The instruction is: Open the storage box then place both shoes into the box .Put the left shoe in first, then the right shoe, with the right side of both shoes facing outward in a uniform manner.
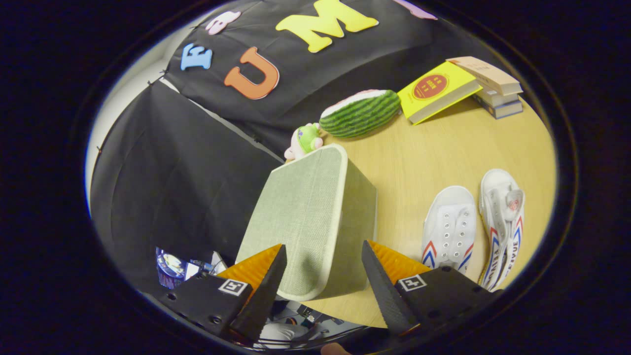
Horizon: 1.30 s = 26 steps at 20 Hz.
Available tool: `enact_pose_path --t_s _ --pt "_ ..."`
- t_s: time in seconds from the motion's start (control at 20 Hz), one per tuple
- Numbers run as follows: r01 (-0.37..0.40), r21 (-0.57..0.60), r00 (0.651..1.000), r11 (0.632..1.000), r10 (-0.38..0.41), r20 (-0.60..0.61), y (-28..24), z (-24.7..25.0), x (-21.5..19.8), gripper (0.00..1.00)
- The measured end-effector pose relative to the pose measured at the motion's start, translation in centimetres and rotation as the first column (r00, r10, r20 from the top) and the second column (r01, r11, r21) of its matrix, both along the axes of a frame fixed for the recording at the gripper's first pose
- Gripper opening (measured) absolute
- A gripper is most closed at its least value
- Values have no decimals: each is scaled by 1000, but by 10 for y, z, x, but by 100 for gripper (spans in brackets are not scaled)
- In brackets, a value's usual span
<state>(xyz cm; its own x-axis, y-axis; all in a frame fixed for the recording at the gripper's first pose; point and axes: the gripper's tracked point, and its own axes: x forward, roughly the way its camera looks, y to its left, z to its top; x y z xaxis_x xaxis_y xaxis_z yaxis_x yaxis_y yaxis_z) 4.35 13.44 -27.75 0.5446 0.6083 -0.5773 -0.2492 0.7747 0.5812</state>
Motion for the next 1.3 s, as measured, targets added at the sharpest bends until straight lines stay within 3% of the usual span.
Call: enact_pose_path --t_s 0.3,0.45,0.65,1.0,1.3 --pt "-5 102 993 995 17 -117 14 -7 -7 59" --pt "63 177 979 982 -27 -200 15 -3 -10 26" --pt "107 246 971 963 -48 -234 15 17 -13 6" --pt "70 324 985 943 -14 -171 46 93 -23 6" --pt "-64 312 994 948 88 -62 109 155 -32 6"
